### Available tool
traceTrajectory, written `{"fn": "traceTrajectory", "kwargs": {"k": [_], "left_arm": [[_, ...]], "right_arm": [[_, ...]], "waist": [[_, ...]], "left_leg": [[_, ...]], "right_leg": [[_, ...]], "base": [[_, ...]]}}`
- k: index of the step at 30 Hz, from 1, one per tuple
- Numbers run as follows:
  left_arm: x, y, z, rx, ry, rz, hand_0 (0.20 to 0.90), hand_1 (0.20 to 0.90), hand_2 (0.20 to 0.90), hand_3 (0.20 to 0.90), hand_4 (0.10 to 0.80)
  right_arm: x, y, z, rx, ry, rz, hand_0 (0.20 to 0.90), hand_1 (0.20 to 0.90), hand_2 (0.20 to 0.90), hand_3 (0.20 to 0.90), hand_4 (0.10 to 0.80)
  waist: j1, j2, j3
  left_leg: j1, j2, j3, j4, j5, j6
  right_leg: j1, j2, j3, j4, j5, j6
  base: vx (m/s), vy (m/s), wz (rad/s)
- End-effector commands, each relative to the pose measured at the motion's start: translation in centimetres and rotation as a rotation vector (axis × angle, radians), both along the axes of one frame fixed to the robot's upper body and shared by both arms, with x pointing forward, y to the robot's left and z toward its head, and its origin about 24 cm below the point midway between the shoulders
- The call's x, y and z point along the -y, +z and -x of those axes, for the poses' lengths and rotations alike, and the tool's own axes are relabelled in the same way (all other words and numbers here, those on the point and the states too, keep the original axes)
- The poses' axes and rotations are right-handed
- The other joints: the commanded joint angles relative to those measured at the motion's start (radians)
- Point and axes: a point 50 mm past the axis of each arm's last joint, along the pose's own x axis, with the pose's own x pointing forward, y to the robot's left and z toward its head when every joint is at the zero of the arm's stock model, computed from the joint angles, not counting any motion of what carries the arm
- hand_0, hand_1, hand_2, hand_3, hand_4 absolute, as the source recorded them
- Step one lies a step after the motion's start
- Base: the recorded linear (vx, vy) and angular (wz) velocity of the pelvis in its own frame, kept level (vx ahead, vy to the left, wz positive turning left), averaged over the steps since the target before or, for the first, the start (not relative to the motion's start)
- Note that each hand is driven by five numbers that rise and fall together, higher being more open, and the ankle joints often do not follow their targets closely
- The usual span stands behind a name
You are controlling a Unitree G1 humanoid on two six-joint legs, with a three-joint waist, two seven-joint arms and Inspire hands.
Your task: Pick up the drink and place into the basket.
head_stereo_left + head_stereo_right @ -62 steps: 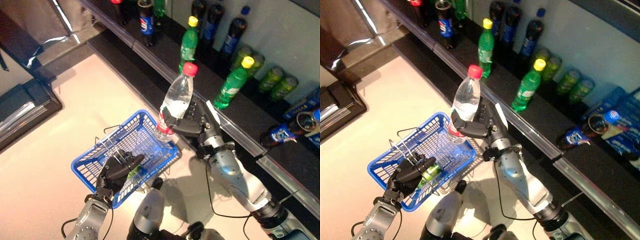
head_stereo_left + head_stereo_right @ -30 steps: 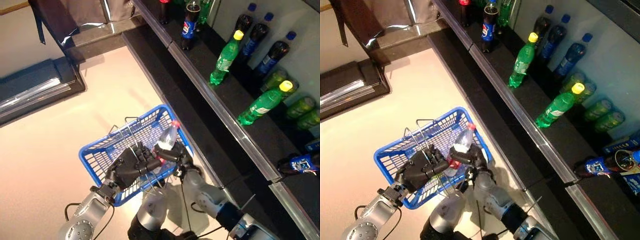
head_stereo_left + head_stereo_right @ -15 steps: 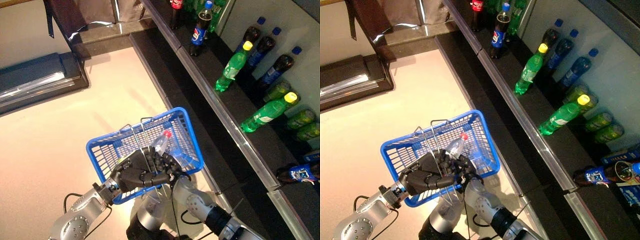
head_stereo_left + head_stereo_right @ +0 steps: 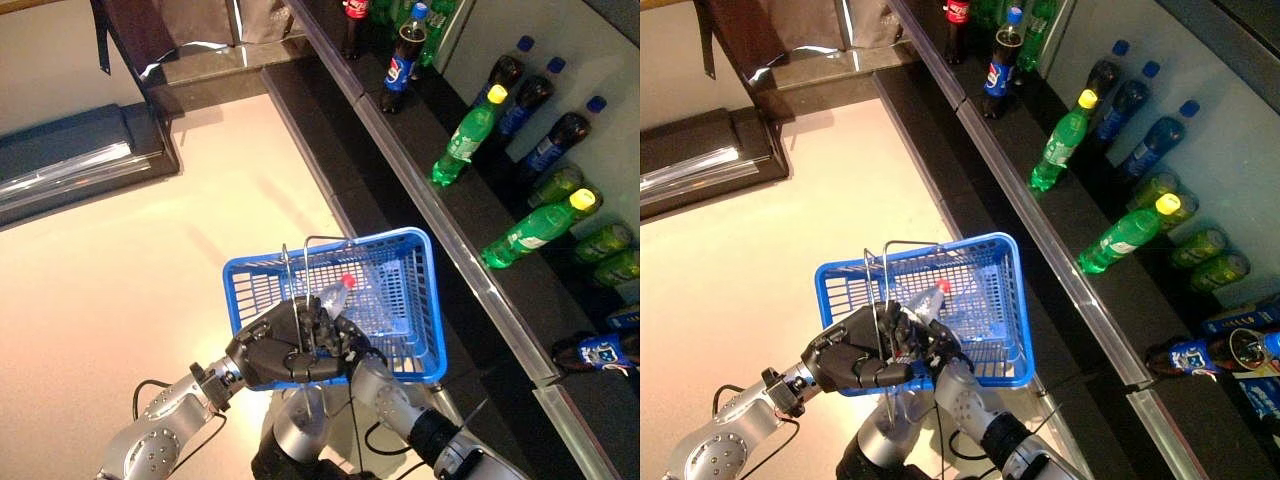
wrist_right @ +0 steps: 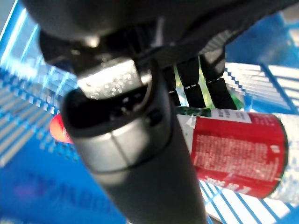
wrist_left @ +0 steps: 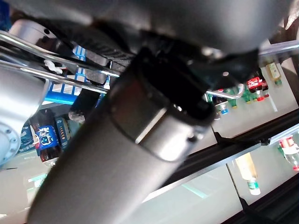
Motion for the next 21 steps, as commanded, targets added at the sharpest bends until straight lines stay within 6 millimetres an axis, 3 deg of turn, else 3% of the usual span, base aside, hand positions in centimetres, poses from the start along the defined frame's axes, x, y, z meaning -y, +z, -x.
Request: {"fn": "traceTrajectory", "kwargs": {"k": [1,13,21], "left_arm": [[4.5,8.1,2.0,0.448,-0.343,0.297,0.300,0.300,0.300,0.200,0.100],[4.8,8.2,1.6,0.406,-0.358,0.294,0.300,0.300,0.300,0.200,0.100],[4.6,8.1,1.5,0.384,-0.348,0.289,0.300,0.300,0.300,0.200,0.100]], "right_arm": [[-5.7,4.8,-1.3,0.111,0.011,-0.252,0.300,0.300,0.300,0.200,0.100],[-2.9,3.8,-3.5,0.006,-0.233,-0.304,0.300,0.300,0.300,0.200,0.100],[-2.1,3.2,-3.6,-0.017,-0.298,-0.324,0.300,0.300,0.300,0.200,0.100]], "waist": [[-0.011,0.008,-0.179],[-0.011,-0.006,-0.179],[-0.014,-0.004,-0.184]], "left_leg": [[-0.095,-0.040,0.000,0.106,-0.029,0.015],[-0.076,-0.028,0.012,0.106,-0.038,0.025],[-0.063,-0.024,0.014,0.104,-0.042,0.033]], "right_leg": [[0.049,0.121,-0.040,-0.070,0.097,-0.110],[0.053,0.124,-0.032,-0.063,0.107,-0.107],[0.055,0.122,-0.029,-0.061,0.114,-0.101]], "base": [[0.047,0.008,0.03],[0.061,0.008,0.04],[0.037,0.012,0.01]]}}
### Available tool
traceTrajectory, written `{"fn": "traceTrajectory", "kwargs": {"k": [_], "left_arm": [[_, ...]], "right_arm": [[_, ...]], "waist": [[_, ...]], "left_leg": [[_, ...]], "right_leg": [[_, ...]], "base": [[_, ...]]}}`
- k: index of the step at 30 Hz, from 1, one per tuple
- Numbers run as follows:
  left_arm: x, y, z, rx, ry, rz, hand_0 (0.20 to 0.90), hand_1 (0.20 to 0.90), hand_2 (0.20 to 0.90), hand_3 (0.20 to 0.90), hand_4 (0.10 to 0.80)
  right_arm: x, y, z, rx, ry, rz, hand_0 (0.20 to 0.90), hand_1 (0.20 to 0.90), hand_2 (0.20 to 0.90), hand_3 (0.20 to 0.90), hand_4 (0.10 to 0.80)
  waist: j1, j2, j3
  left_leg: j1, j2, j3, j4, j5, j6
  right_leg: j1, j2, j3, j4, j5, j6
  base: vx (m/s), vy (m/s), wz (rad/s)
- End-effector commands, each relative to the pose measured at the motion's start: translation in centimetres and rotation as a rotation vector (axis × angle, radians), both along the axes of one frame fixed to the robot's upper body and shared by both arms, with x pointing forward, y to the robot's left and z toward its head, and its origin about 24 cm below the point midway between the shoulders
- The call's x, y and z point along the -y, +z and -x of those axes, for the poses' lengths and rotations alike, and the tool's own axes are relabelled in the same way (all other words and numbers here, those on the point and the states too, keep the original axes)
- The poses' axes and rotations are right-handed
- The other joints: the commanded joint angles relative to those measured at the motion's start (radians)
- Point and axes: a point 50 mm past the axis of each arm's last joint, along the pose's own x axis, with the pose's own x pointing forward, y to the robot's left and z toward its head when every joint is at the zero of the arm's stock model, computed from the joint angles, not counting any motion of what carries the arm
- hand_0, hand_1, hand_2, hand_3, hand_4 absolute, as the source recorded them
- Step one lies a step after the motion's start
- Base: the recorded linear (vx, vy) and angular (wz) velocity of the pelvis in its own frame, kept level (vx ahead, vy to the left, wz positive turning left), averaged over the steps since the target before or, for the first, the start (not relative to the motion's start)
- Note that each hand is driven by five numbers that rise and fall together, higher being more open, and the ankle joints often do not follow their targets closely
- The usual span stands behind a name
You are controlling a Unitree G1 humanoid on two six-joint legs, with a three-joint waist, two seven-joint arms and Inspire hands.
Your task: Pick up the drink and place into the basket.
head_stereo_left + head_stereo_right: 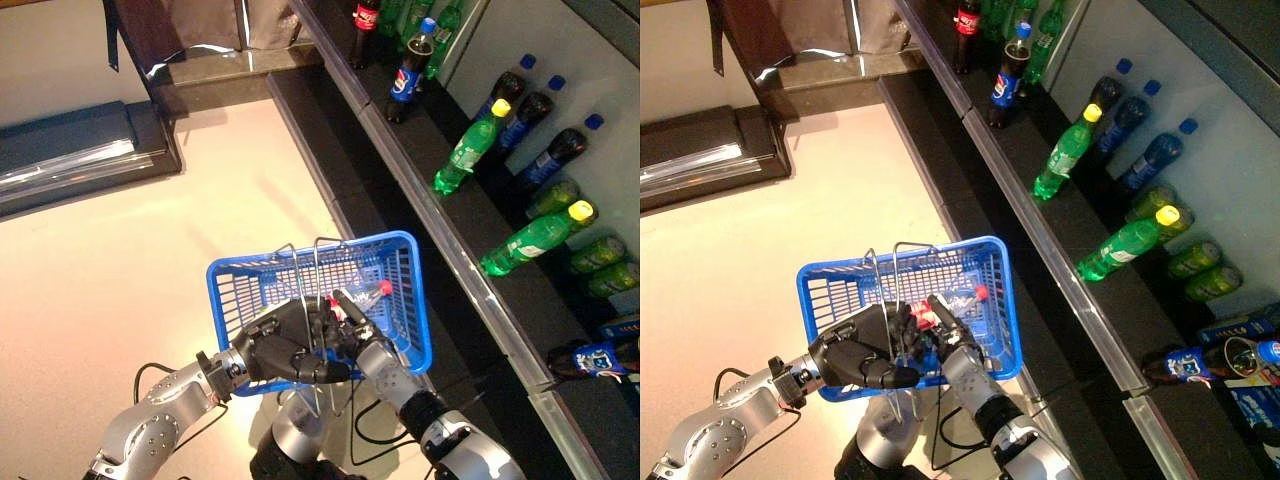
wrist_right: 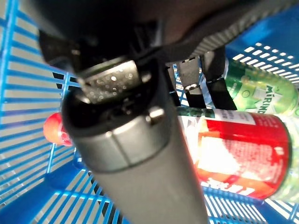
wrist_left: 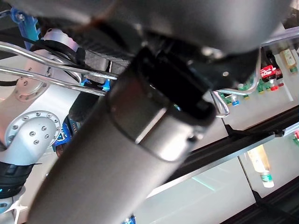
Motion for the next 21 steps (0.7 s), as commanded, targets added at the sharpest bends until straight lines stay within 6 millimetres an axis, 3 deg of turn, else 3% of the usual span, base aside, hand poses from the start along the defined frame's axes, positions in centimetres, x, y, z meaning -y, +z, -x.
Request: {"fn": "traceTrajectory", "kwargs": {"k": [1,2,3,4,5,14,21], "left_arm": [[4.3,7.4,2.4,0.364,-0.290,0.364,0.300,0.300,0.300,0.200,0.100],[4.2,7.3,2.4,0.360,-0.287,0.364,0.300,0.300,0.300,0.200,0.100],[4.2,7.3,2.4,0.359,-0.286,0.364,0.300,0.300,0.300,0.200,0.100],[4.2,7.4,2.4,0.358,-0.286,0.363,0.300,0.300,0.300,0.200,0.100],[4.2,7.3,2.4,0.356,-0.284,0.361,0.300,0.300,0.300,0.200,0.100],[3.5,6.7,2.5,0.317,-0.246,0.351,0.300,0.300,0.300,0.200,0.100],[2.8,6.6,2.6,0.320,-0.206,0.341,0.300,0.300,0.300,0.200,0.100]], "right_arm": [[-3.7,3.5,-1.1,0.146,0.018,-0.123,0.300,0.300,0.300,0.200,0.100],[-3.5,3.4,-1.1,0.145,0.014,-0.124,0.411,0.411,0.411,0.329,0.229],[-3.5,3.4,-1.1,0.146,0.014,-0.124,0.465,0.465,0.465,0.392,0.292],[-3.4,3.4,-1.1,0.150,0.011,-0.119,0.733,0.733,0.733,0.705,0.605],[-3.4,3.4,-1.0,0.153,0.011,-0.118,0.900,0.900,0.900,0.900,0.800],[-3.2,5.1,-0.9,0.257,0.024,-0.123,0.900,0.900,0.900,0.900,0.800],[-2.5,7.9,-0.4,0.419,0.041,-0.134,0.900,0.900,0.900,0.900,0.800]], "waist": [[-0.015,0.009,-0.176],[-0.016,0.009,-0.177],[-0.017,0.008,-0.178],[-0.017,0.007,-0.180],[-0.017,0.006,-0.180],[-0.031,-0.006,-0.175],[-0.050,-0.027,-0.160]], "left_leg": [[-0.068,-0.022,0.031,0.085,-0.039,0.032],[-0.065,-0.022,0.032,0.083,-0.039,0.034],[-0.063,-0.021,0.032,0.082,-0.039,0.034],[-0.059,-0.020,0.033,0.078,-0.039,0.035],[-0.059,-0.020,0.034,0.078,-0.039,0.035],[-0.053,-0.012,0.045,0.075,-0.039,0.040],[-0.054,-0.002,0.060,0.065,-0.037,0.044]], "right_leg": [[0.023,0.100,-0.027,-0.043,0.112,-0.098],[0.026,0.101,-0.025,-0.047,0.114,-0.097],[0.026,0.101,-0.025,-0.048,0.115,-0.096],[0.026,0.101,-0.025,-0.049,0.116,-0.095],[0.027,0.101,-0.025,-0.051,0.117,-0.094],[0.022,0.106,-0.018,-0.049,0.123,-0.089],[0.010,0.112,-0.010,-0.060,0.133,-0.082]], "base": [[0.000,0.000,0.00],[0.000,0.000,0.00],[0.036,0.021,0.06],[0.023,0.008,0.07],[0.029,0.010,0.07],[0.007,0.002,0.00],[-0.015,-0.021,-0.02]]}}
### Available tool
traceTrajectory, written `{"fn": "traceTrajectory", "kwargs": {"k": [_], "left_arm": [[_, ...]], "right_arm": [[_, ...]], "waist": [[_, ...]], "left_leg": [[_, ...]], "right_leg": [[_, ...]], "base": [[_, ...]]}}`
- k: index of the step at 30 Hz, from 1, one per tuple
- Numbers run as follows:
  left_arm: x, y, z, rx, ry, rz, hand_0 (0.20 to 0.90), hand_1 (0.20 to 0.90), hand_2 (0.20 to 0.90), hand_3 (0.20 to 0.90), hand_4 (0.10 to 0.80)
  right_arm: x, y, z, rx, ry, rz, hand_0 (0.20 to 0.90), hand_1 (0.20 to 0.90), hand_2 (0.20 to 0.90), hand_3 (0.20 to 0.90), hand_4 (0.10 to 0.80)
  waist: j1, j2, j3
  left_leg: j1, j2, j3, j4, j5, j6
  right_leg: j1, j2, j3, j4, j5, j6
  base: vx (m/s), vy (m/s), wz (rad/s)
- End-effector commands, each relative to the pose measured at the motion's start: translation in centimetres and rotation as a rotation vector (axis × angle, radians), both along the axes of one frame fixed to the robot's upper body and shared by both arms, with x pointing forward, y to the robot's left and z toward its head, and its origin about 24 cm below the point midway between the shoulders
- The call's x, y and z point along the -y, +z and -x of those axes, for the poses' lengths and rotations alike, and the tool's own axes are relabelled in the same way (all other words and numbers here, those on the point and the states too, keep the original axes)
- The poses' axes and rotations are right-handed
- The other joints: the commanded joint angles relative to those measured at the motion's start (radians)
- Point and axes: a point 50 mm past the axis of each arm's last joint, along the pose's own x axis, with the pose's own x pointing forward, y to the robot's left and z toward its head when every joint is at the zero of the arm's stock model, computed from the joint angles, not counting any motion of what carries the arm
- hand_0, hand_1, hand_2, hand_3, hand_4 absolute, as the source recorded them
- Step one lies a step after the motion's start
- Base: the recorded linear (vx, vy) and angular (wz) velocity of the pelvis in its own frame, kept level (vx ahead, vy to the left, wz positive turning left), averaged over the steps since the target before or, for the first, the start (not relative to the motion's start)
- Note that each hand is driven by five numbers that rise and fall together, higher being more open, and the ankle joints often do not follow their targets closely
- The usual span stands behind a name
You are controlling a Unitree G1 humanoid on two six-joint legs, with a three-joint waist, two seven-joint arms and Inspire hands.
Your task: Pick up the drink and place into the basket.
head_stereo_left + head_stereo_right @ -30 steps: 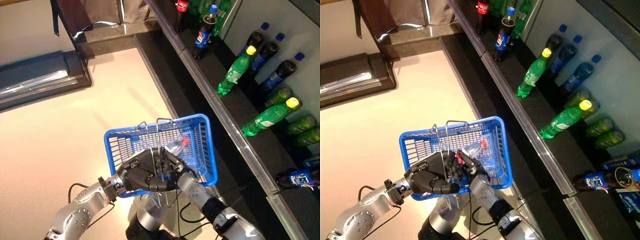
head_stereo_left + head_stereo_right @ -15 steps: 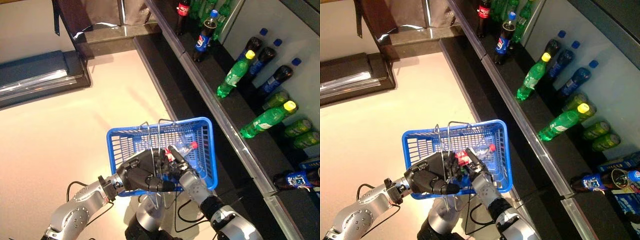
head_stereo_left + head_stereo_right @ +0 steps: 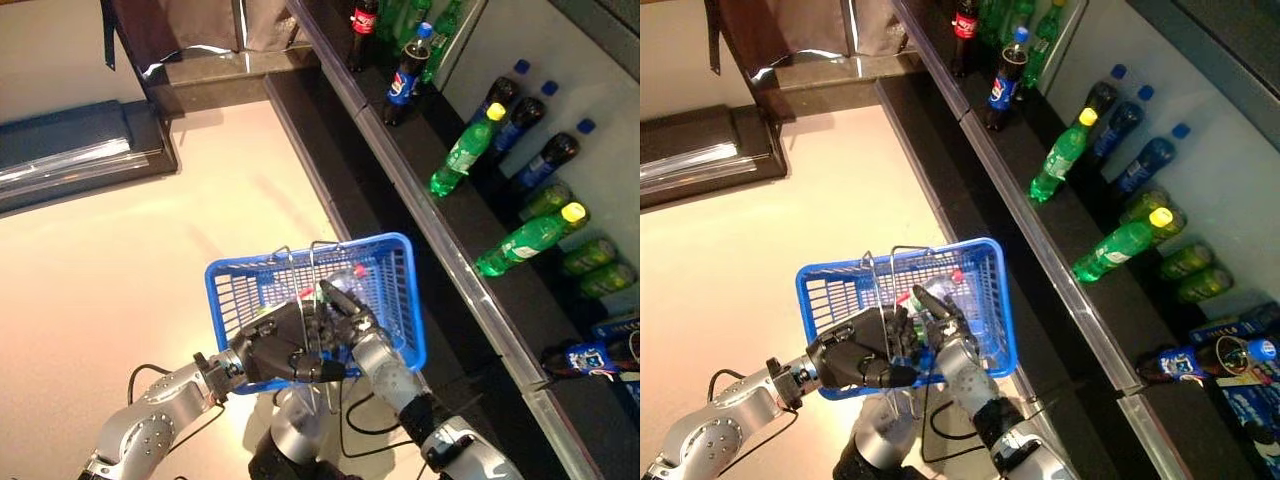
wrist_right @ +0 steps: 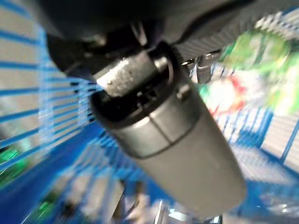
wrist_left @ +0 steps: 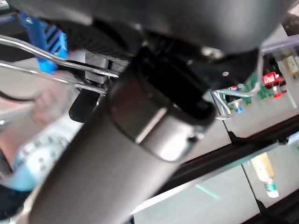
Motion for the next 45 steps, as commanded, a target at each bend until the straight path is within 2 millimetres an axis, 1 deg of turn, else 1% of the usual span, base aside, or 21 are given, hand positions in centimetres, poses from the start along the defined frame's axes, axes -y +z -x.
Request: {"fn": "traceTrajectory", "kwargs": {"k": [1,2,6,10,12,15,16,17,18,19,20,21,22,23,24,28,32,35,37,40,45], "left_arm": [[3.8,7.0,2.5,0.370,-0.249,0.384,0.300,0.300,0.300,0.200,0.100],[3.6,6.9,2.6,0.375,-0.233,0.382,0.300,0.300,0.300,0.200,0.100],[3.1,6.8,2.8,0.390,-0.193,0.378,0.300,0.300,0.300,0.200,0.100],[2.7,6.6,2.8,0.397,-0.166,0.369,0.300,0.300,0.300,0.200,0.100],[2.1,6.3,2.9,0.404,-0.128,0.350,0.300,0.300,0.300,0.200,0.100],[1.5,6.2,3.1,0.422,-0.085,0.331,0.300,0.300,0.300,0.200,0.100],[1.1,6.1,3.2,0.421,-0.054,0.328,0.300,0.300,0.300,0.200,0.100],[1.0,6.0,3.3,0.424,-0.041,0.325,0.300,0.300,0.300,0.200,0.100],[0.9,6.0,3.3,0.423,-0.029,0.323,0.300,0.300,0.300,0.200,0.100],[0.6,5.9,3.3,0.423,-0.010,0.319,0.300,0.300,0.300,0.200,0.100],[0.4,5.8,3.4,0.422,0.004,0.316,0.300,0.300,0.300,0.200,0.100],[0.3,5.8,3.5,0.421,0.017,0.310,0.300,0.300,0.300,0.200,0.100],[0.2,5.7,3.6,0.420,0.023,0.308,0.300,0.300,0.300,0.200,0.100],[-0.2,5.4,3.8,0.410,0.049,0.298,0.300,0.300,0.300,0.200,0.100],[-0.4,5.3,3.8,0.407,0.065,0.291,0.300,0.300,0.300,0.200,0.100],[-1.1,4.6,3.9,0.404,0.150,0.239,0.300,0.300,0.300,0.200,0.100],[-1.8,3.8,3.8,0.384,0.234,0.186,0.300,0.300,0.300,0.200,0.100],[-2.4,3.0,3.7,0.355,0.298,0.156,0.300,0.300,0.300,0.200,0.100],[-3.1,2.1,3.6,0.333,0.380,0.089,0.300,0.300,0.300,0.200,0.100],[-3.5,1.6,3.5,0.318,0.431,0.054,0.300,0.300,0.300,0.200,0.100],[-3.8,0.6,3.1,0.264,0.517,0.026,0.300,0.300,0.300,0.200,0.100]], "right_arm": [[-1.1,3.6,0.0,0.214,0.029,-0.012,0.900,0.900,0.900,0.900,0.800],[-0.7,4.3,0.4,0.261,0.036,-0.008,0.900,0.900,0.900,0.900,0.800],[0.5,5.9,1.4,0.368,0.075,0.002,0.900,0.900,0.900,0.900,0.800],[1.2,6.8,2.3,0.447,0.118,0.011,0.900,0.900,0.900,0.900,0.800],[2.0,7.8,3.4,0.522,0.166,0.024,0.900,0.900,0.900,0.900,0.800],[2.7,8.4,4.6,0.591,0.216,0.038,0.900,0.900,0.900,0.900,0.800],[2.9,8.6,5.4,0.622,0.254,0.042,0.900,0.900,0.900,0.900,0.800],[3.1,8.7,5.7,0.639,0.275,0.047,0.900,0.900,0.900,0.900,0.800],[3.0,8.8,6.0,0.647,0.290,0.046,0.900,0.900,0.900,0.900,0.800],[3.1,9.0,6.5,0.666,0.319,0.048,0.900,0.900,0.900,0.900,0.800],[3.2,9.1,6.9,0.683,0.343,0.048,0.900,0.900,0.900,0.900,0.800],[3.2,9.2,7.3,0.699,0.365,0.044,0.900,0.900,0.900,0.900,0.800],[3.2,9.3,7.5,0.706,0.375,0.041,0.900,0.900,0.900,0.900,0.800],[3.3,9.4,8.2,0.734,0.402,0.027,0.900,0.900,0.900,0.900,0.800],[3.3,9.5,8.5,0.749,0.411,0.024,0.900,0.900,0.900,0.900,0.800],[3.3,9.5,9.4,0.801,0.445,-0.012,0.900,0.900,0.900,0.900,0.800],[3.6,9.5,9.9,0.831,0.450,-0.020,0.900,0.900,0.900,0.900,0.800],[4.0,9.2,10.1,0.844,0.455,0.014,0.900,0.900,0.900,0.900,0.800],[4.7,8.7,10.1,0.848,0.472,0.090,0.900,0.900,0.900,0.900,0.800],[5.7,8.4,10.3,0.855,0.517,0.148,0.900,0.900,0.900,0.900,0.800],[6.9,8.0,10.7,0.880,0.603,0.189,0.900,0.900,0.900,0.900,0.800]], "waist": [[-0.044,0.000,-0.143],[-0.052,-0.005,-0.139],[-0.072,-0.015,-0.131],[-0.084,-0.022,-0.125],[-0.097,-0.028,-0.121],[-0.110,-0.032,-0.120],[-0.117,-0.033,-0.120],[-0.123,-0.031,-0.122],[-0.124,-0.034,-0.121],[-0.130,-0.036,-0.120],[-0.136,-0.035,-0.121],[-0.139,-0.036,-0.121],[-0.141,-0.037,-0.122],[-0.147,-0.040,-0.125],[-0.150,-0.042,-0.126],[-0.165,-0.046,-0.139],[-0.179,-0.050,-0.153],[-0.192,-0.051,-0.168],[-0.211,-0.050,-0.186],[-0.237,-0.049,-0.207],[-0.285,-0.044,-0.240]], "left_leg": [[-0.055,-0.016,0.065,0.066,-0.036,0.049],[-0.057,-0.013,0.071,0.065,-0.035,0.050],[-0.060,-0.007,0.088,0.058,-0.033,0.051],[-0.061,-0.001,0.099,0.054,-0.032,0.050],[-0.061,0.001,0.108,0.051,-0.031,0.049],[-0.063,0.004,0.116,0.050,-0.029,0.049],[-0.062,0.005,0.123,0.049,-0.029,0.048],[-0.073,0.003,0.128,0.040,-0.002,0.054],[-0.064,0.005,0.126,0.046,-0.027,0.047],[-0.066,0.006,0.129,0.047,-0.028,0.047],[-0.075,0.004,0.133,0.040,-0.003,0.053],[-0.075,0.005,0.135,0.039,-0.003,0.053],[-0.074,0.005,0.136,0.038,-0.004,0.053],[-0.073,0.006,0.140,0.038,-0.005,0.052],[-0.072,0.006,0.142,0.037,-0.005,0.051],[-0.054,0.008,0.154,0.020,-0.004,0.047],[-0.037,0.011,0.165,0.003,-0.001,0.040],[-0.021,0.013,0.178,-0.016,0.003,0.034],[0.004,0.019,0.196,-0.043,0.008,0.026],[0.031,0.026,0.215,-0.075,0.014,0.023],[0.059,0.038,0.244,-0.111,0.023,0.018]], "right_leg": [[-0.003,0.085,-0.013,-0.025,0.121,-0.075],[-0.007,0.087,-0.008,-0.026,0.122,-0.074],[-0.016,0.090,0.001,-0.031,0.124,-0.071],[-0.021,0.091,0.005,-0.036,0.127,-0.067],[-0.025,0.093,0.011,-0.038,0.128,-0.065],[-0.029,0.094,0.017,-0.039,0.127,-0.064],[-0.031,0.094,0.019,-0.039,0.125,-0.063],[-0.038,0.093,0.006,-0.047,0.141,-0.070],[-0.033,0.095,0.022,-0.041,0.125,-0.062],[-0.034,0.096,0.025,-0.043,0.124,-0.061],[-0.040,0.095,0.012,-0.051,0.141,-0.068],[-0.041,0.095,0.014,-0.052,0.140,-0.067],[-0.041,0.096,0.015,-0.053,0.139,-0.067],[-0.041,0.098,0.020,-0.056,0.139,-0.066],[-0.041,0.099,0.024,-0.059,0.138,-0.065],[-0.034,0.107,0.039,-0.079,0.139,-0.062],[-0.023,0.113,0.050,-0.107,0.148,-0.055],[-0.018,0.116,0.059,-0.127,0.153,-0.048],[-0.012,0.117,0.070,-0.149,0.161,-0.041],[-0.007,0.116,0.090,-0.179,0.173,-0.037],[-0.013,0.113,0.116,-0.210,0.189,-0.035]], "base": [[-0.038,-0.044,-0.05],[-0.036,-0.033,-0.02],[-0.046,-0.027,-0.09],[-0.041,-0.031,-0.12],[-0.042,-0.034,-0.03],[-0.036,-0.016,-0.04],[-0.099,0.029,-0.06],[-0.043,-0.004,-0.08],[-0.039,-0.009,-0.09],[-0.043,-0.017,-0.03],[-0.103,0.010,-0.08],[-0.088,0.012,-0.08],[-0.043,-0.038,-0.13],[-0.043,-0.042,-0.06],[-0.054,-0.051,-0.04],[-0.050,-0.031,-0.04],[-0.065,-0.030,-0.07],[-0.079,-0.011,-0.21],[-0.091,-0.005,-0.22],[-0.085,-0.001,-0.16],[-0.078,0.004,-0.25]]}}
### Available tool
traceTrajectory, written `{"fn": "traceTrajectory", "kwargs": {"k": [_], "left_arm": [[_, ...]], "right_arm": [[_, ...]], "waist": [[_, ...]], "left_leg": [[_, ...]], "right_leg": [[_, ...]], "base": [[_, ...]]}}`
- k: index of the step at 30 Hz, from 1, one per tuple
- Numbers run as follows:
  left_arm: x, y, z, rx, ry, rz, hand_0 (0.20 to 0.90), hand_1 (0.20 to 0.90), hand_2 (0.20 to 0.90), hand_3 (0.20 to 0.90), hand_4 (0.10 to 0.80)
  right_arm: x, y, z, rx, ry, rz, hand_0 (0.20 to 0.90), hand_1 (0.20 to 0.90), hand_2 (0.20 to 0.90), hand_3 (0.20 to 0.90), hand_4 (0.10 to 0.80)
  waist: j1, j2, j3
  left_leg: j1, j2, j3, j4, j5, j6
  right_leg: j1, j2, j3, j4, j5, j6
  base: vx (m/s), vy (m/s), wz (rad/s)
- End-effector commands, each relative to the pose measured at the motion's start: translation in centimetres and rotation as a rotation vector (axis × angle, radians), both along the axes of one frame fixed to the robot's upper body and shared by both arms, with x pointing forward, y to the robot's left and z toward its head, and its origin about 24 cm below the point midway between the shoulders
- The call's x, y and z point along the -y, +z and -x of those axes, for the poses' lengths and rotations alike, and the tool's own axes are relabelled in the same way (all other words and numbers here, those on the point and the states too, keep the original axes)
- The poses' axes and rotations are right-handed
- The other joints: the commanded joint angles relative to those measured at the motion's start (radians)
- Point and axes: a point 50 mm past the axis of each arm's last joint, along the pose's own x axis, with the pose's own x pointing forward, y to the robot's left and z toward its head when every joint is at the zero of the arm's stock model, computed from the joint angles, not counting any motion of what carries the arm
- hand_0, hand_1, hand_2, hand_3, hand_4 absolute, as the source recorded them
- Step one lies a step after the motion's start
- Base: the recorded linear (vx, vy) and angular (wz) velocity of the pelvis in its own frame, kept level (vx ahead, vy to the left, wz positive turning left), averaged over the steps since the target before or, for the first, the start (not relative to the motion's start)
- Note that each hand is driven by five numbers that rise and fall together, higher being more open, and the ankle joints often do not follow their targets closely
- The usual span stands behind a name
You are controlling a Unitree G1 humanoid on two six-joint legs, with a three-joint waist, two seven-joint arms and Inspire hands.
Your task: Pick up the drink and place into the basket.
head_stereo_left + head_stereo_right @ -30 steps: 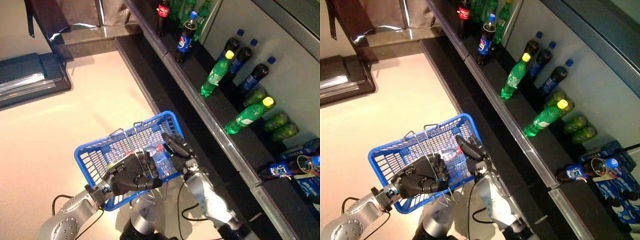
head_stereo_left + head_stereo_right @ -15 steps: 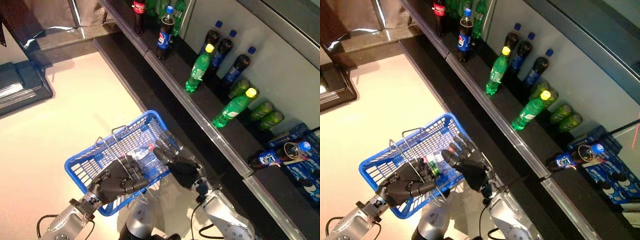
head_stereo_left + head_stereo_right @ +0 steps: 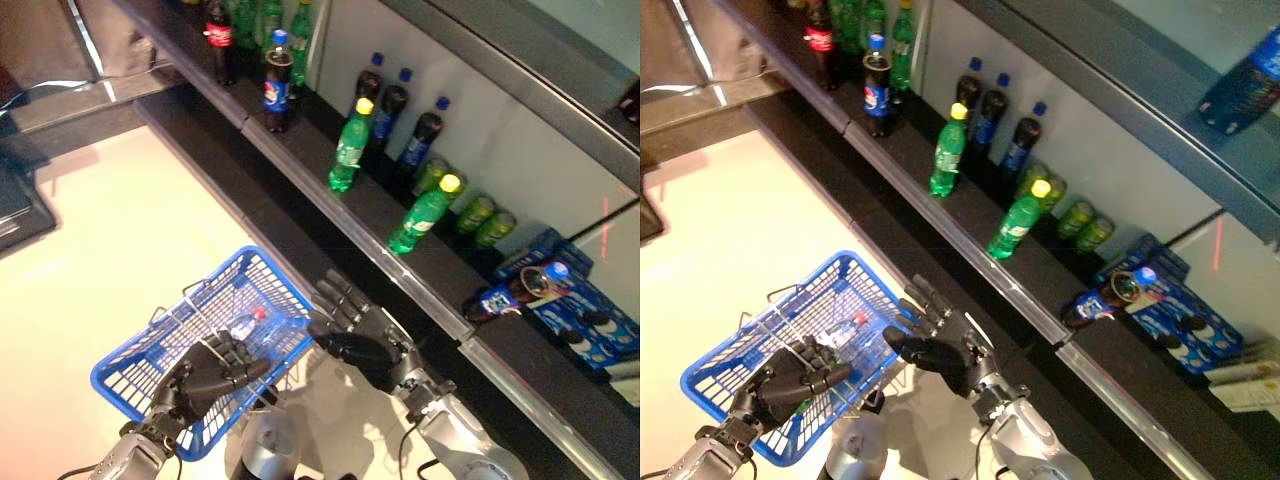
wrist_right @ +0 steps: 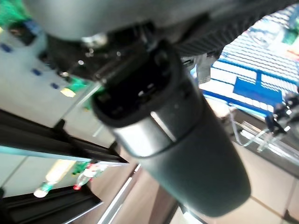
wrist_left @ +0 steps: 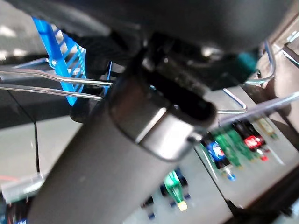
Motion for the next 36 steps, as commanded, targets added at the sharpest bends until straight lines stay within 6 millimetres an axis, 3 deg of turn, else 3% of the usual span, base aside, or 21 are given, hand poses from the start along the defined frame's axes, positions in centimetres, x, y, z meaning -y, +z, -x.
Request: {"fn": "traceTrajectory", "kwargs": {"k": [1,7,15,16,18,19,20,21,22,23,24,25,27,30,32,33,36], "left_arm": [[4.4,6.4,-3.1,0.453,-0.168,0.027,0.300,0.300,0.300,0.200,0.100],[3.8,4.1,-3.6,0.330,-0.033,-0.013,0.300,0.300,0.300,0.200,0.100],[2.3,0.9,-3.0,0.205,0.153,-0.031,0.300,0.300,0.300,0.200,0.100],[1.6,-0.9,-2.0,0.148,0.217,-0.039,0.300,0.300,0.300,0.200,0.100],[1.3,-2.0,-1.1,0.119,0.254,-0.037,0.300,0.300,0.300,0.200,0.100],[1.3,-2.0,-1.0,0.118,0.256,-0.037,0.300,0.300,0.300,0.200,0.100],[1.2,-3.0,-0.6,0.092,0.267,-0.028,0.300,0.300,0.300,0.200,0.100],[1.2,-3.1,-0.6,0.089,0.270,-0.024,0.300,0.300,0.300,0.200,0.100],[1.2,-3.9,-0.9,0.072,0.271,0.002,0.300,0.300,0.300,0.200,0.100],[1.3,-4.1,-1.0,0.066,0.270,0.006,0.300,0.300,0.300,0.200,0.100],[1.4,-4.8,-1.4,0.040,0.303,0.011,0.300,0.300,0.300,0.200,0.100],[1.4,-5.2,-1.4,0.026,0.335,0.011,0.300,0.300,0.300,0.200,0.100],[1.3,-5.7,-1.0,0.010,0.385,0.019,0.300,0.300,0.300,0.200,0.100],[1.1,-6.3,-0.6,-0.016,0.421,0.032,0.300,0.300,0.300,0.200,0.100],[1.0,-6.4,-0.8,-0.022,0.431,0.033,0.300,0.300,0.300,0.200,0.100],[0.8,-6.0,-1.5,-0.011,0.421,0.024,0.300,0.300,0.300,0.200,0.100],[0.8,-5.5,-2.5,0.011,0.406,0.023,0.300,0.300,0.300,0.200,0.100]], "right_arm": [[0.4,3.6,-0.2,0.254,0.147,-0.029,0.900,0.900,0.900,0.900,0.800],[1.0,3.4,-0.3,0.263,0.192,-0.017,0.900,0.900,0.900,0.900,0.800],[2.0,0.0,-0.2,0.107,0.128,0.016,0.900,0.900,0.900,0.900,0.800],[2.4,-3.0,0.7,-0.021,0.095,0.080,0.900,0.900,0.900,0.900,0.800],[3.1,-5.4,1.5,-0.117,0.059,0.155,0.900,0.900,0.900,0.900,0.800],[3.2,-5.6,1.5,-0.125,0.056,0.161,0.900,0.900,0.900,0.900,0.800],[4.3,-7.7,2.4,-0.213,0.005,0.225,0.900,0.900,0.900,0.900,0.800],[4.5,-8.0,2.5,-0.225,-0.004,0.236,0.900,0.900,0.900,0.900,0.800],[6.1,-9.8,3.3,-0.292,-0.074,0.342,0.900,0.900,0.900,0.900,0.800],[6.5,-10.2,3.5,-0.303,-0.084,0.370,0.900,0.900,0.900,0.900,0.800],[7.6,-11.4,4.0,-0.354,-0.091,0.460,0.900,0.900,0.900,0.900,0.800],[8.5,-12.3,4.5,-0.395,-0.102,0.534,0.900,0.900,0.900,0.900,0.800],[9.6,-13.5,5.0,-0.481,-0.136,0.563,0.900,0.900,0.900,0.900,0.800],[11.2,-15.5,6.9,-0.603,-0.226,0.689,0.900,0.900,0.900,0.900,0.800],[11.6,-16.2,7.5,-0.659,-0.265,0.736,0.900,0.900,0.900,0.900,0.800],[11.7,-17.6,8.8,-0.756,-0.346,0.768,0.900,0.900,0.900,0.900,0.800],[12.0,-18.8,10.1,-0.853,-0.443,0.797,0.900,0.900,0.900,0.900,0.800]], "waist": [[-0.054,0.065,-0.151],[-0.093,0.081,-0.177],[-0.124,0.105,-0.192],[-0.127,0.130,-0.183],[-0.127,0.147,-0.176],[-0.128,0.148,-0.175],[-0.151,0.155,-0.169],[-0.156,0.155,-0.166],[-0.194,0.156,-0.158],[-0.204,0.155,-0.156],[-0.222,0.146,-0.151],[-0.224,0.138,-0.150],[-0.231,0.133,-0.152],[-0.248,0.133,-0.157],[-0.243,0.130,-0.155],[-0.240,0.123,-0.154],[-0.239,0.116,-0.151]], "left_leg": [[0.003,-0.017,0.033,0.045,-0.031,-0.002],[0.037,-0.002,0.056,0.007,-0.019,-0.009],[0.056,0.017,0.061,-0.032,0.005,-0.022],[0.053,0.029,0.066,-0.065,0.041,-0.038],[0.042,0.041,0.092,-0.101,0.078,-0.049],[0.041,0.041,0.095,-0.102,0.079,-0.050],[0.040,0.069,0.220,-0.111,0.090,-0.069],[0.039,0.073,0.238,-0.106,0.090,-0.070],[0.032,0.111,0.380,-0.075,0.091,-0.072],[0.031,0.122,0.408,-0.060,0.088,-0.072],[0.026,0.134,0.411,-0.026,0.072,-0.072],[0.023,0.122,0.361,-0.004,0.051,-0.068],[0.037,0.110,0.315,0.018,0.019,-0.060],[0.055,0.103,0.336,0.057,-0.025,-0.046],[0.053,0.080,0.316,0.083,-0.060,-0.022],[0.048,0.061,0.336,0.116,-0.088,-0.001],[0.043,0.027,0.322,0.152,-0.137,0.033]], "right_leg": [[0.025,0.087,-0.025,-0.037,0.061,-0.042],[0.018,0.090,-0.009,-0.042,0.063,-0.047],[-0.012,0.114,-0.005,-0.016,0.048,-0.074],[-0.007,0.130,-0.012,-0.005,0.038,-0.087],[-0.004,0.136,-0.027,-0.009,0.040,-0.089],[-0.004,0.136,-0.029,-0.009,0.040,-0.089],[0.003,0.129,-0.062,-0.009,0.032,-0.081],[0.003,0.126,-0.070,-0.007,0.032,-0.080],[-0.007,0.104,-0.128,0.003,0.042,-0.078],[-0.008,0.098,-0.139,0.005,0.046,-0.079],[-0.015,0.076,-0.148,0.007,0.059,-0.074],[-0.022,0.059,-0.126,0.005,0.070,-0.066],[-0.025,0.036,-0.086,-0.006,0.082,-0.059],[-0.019,-0.008,-0.067,-0.008,0.094,-0.045],[-0.019,-0.037,-0.050,-0.012,0.112,-0.024],[0.001,-0.077,-0.044,-0.014,0.135,0.006],[0.008,-0.121,-0.024,0.005,0.152,0.017]], "base": [[-0.073,0.005,-0.21],[-0.074,-0.013,-0.16],[-0.080,-0.047,-0.02],[0.000,0.000,0.00],[-0.036,0.004,0.12],[-0.034,0.066,0.17],[-0.031,0.069,0.19],[-0.139,0.184,0.87],[-0.141,0.179,1.15],[-0.143,0.344,1.84],[-0.013,0.363,1.46],[0.022,0.417,1.06],[0.088,0.407,-0.13],[0.134,0.424,0.06],[0.151,0.366,0.05],[0.179,0.431,0.01],[0.185,0.368,0.23]]}}
